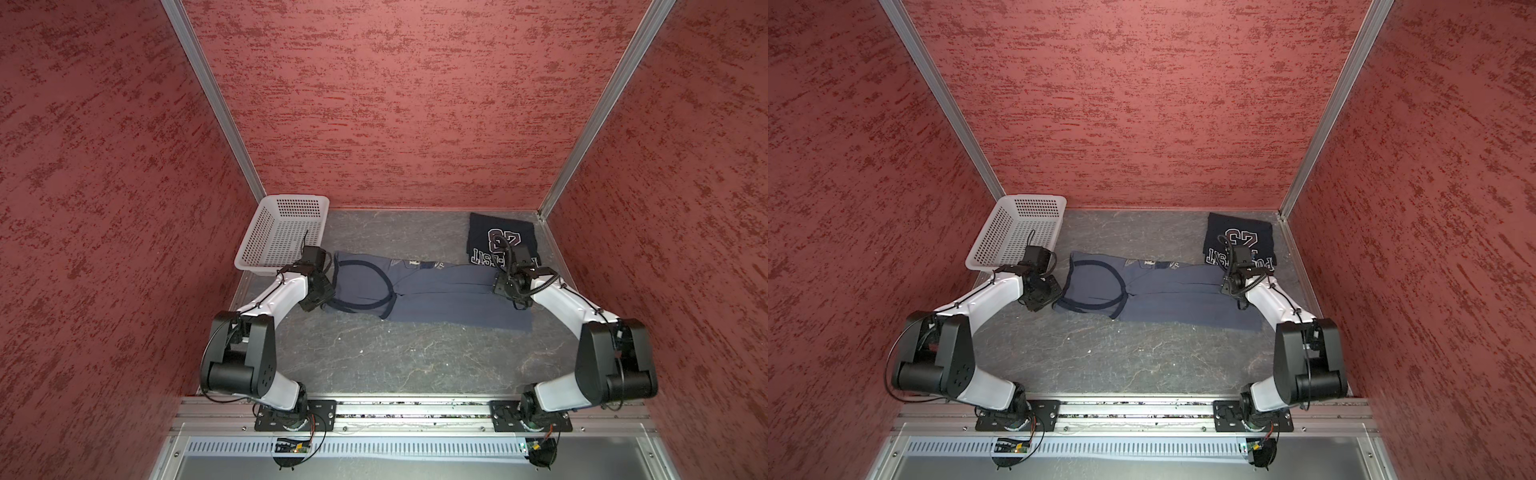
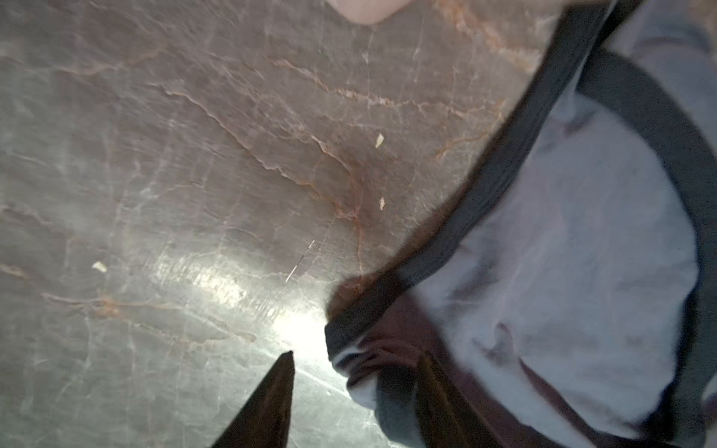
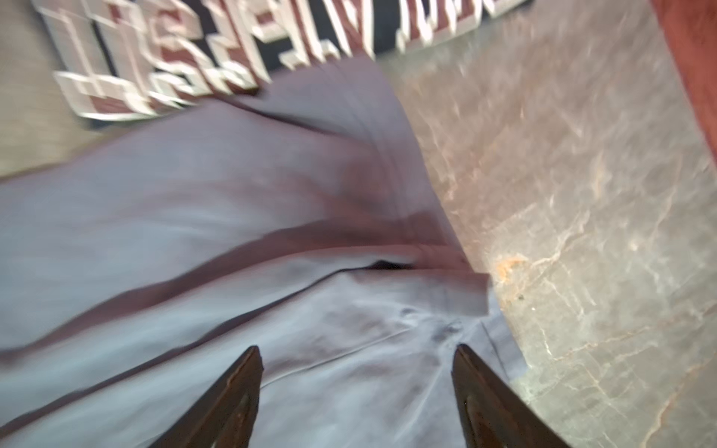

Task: Fold and stack tank tops
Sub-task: Smooth out the tank top at the center of the table.

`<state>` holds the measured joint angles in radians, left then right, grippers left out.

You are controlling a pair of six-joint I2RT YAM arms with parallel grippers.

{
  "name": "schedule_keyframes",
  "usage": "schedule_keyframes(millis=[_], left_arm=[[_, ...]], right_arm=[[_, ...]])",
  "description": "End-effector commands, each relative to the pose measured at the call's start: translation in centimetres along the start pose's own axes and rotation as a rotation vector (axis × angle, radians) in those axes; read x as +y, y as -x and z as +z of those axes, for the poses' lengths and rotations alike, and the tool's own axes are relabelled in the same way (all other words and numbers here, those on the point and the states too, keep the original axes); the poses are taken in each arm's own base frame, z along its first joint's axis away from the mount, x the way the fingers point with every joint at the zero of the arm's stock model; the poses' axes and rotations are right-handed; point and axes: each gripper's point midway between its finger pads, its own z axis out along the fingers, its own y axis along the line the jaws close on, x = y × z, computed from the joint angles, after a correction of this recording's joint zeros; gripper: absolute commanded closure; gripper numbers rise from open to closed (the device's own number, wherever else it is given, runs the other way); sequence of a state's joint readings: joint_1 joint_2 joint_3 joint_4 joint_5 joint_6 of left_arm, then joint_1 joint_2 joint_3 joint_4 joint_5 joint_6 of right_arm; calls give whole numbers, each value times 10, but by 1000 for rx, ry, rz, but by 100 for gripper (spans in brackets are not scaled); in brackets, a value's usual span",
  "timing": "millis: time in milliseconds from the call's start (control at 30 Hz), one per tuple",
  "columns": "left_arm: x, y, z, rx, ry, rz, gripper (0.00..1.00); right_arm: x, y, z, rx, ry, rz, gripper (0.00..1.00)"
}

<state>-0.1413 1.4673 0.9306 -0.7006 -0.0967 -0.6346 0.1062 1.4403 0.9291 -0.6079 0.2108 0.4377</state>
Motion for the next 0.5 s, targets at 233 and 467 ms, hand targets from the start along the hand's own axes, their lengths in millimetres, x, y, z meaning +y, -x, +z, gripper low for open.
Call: schedule_keyframes(millis=[233,467], left_arm=[[-8,-49,-34,-46,18,83,44],[-11,-60,-9,1,-5,49,57]], right_arm=[[121,-32,-47,13,345,-144,24],[213,-78,-52,101,516,-256,27]])
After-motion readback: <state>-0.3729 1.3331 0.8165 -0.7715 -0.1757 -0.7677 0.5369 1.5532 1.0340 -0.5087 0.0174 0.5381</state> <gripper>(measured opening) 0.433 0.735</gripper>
